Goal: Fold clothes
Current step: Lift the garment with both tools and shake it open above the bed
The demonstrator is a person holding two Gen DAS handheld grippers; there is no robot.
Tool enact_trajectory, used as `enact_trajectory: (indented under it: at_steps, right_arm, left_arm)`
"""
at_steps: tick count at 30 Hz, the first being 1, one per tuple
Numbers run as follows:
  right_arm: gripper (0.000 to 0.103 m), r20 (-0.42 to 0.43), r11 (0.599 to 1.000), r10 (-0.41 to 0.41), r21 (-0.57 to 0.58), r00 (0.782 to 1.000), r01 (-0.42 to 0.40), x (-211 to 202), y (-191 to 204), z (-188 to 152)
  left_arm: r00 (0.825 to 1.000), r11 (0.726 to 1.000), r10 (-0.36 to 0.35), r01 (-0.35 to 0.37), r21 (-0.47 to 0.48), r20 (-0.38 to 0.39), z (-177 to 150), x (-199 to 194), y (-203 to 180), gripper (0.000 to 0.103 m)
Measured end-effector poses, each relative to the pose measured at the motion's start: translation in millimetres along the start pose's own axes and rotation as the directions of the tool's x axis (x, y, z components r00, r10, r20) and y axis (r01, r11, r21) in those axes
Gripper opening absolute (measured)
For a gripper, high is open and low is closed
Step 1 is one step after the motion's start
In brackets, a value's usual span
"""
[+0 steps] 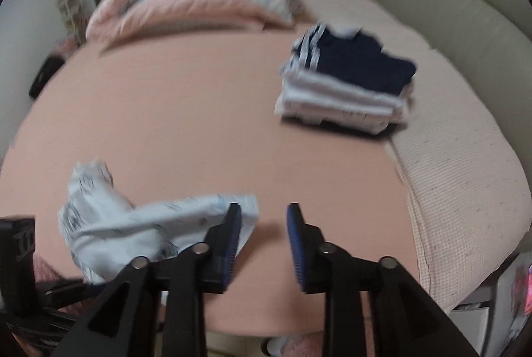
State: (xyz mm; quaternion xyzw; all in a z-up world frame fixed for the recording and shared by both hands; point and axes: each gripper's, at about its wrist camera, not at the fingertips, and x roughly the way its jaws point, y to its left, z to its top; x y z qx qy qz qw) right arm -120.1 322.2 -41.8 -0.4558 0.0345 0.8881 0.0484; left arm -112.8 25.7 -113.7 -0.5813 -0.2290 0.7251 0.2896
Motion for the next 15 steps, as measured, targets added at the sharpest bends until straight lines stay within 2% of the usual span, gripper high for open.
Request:
enact_trajectory:
  at_steps: [1, 2, 4, 6, 8, 10, 12, 15]
  right_arm:
    - [0.033, 0.027, 1.0, -0.001, 0.024, 1.0, 0.0, -5, 2, -1]
    - [0.033, 0.05, 0.999, 0.007, 0.035, 0.999, -0.009, -9, 5, -3]
    - [0.033, 0.039, 0.995, 0.102, -0.011, 0.994, -0.102, -6, 23, -7]
    - [0.033, -0.053, 0.964, 0.229, -0.128, 0.972, -0.234, 7, 66, -18]
    - [0.033, -0.142, 0.908, 0.295, -0.266, 0.945, -0.324, 20, 127, -36]
    - [0.033, -0.175, 0.871, 0.297, -0.355, 0.939, -0.341, 37, 174, -49]
    - [0.033, -0.222, 0.86, 0.297, -0.36, 0.928, -0.362, 57, 211, -53]
    - [0.033, -0.268, 0.852, 0.291, -0.364, 0.919, -0.376, 89, 244, -48]
  left_arm:
    - [1.0, 1.0, -0.004, 0.004, -0.004, 0.008, -2, -3, 1, 0.057]
    - [0.998, 1.0, 0.025, -0.024, -0.016, 0.056, -2, -25, 14, 0.057]
    - [0.984, 0.991, 0.121, -0.112, -0.07, 0.129, -2, -57, 45, 0.057]
    - [0.961, 0.967, 0.229, -0.207, -0.149, 0.156, -1, -66, 75, 0.057]
    - [0.946, 0.939, 0.297, -0.265, -0.22, 0.126, -1, -70, 106, 0.055]
    - [0.944, 0.919, 0.318, -0.282, -0.276, 0.093, -4, -76, 130, 0.055]
    - [0.944, 0.918, 0.315, -0.278, -0.284, 0.095, -10, -82, 137, 0.055]
    - [0.943, 0.918, 0.322, -0.29, -0.272, 0.08, -18, -86, 144, 0.055]
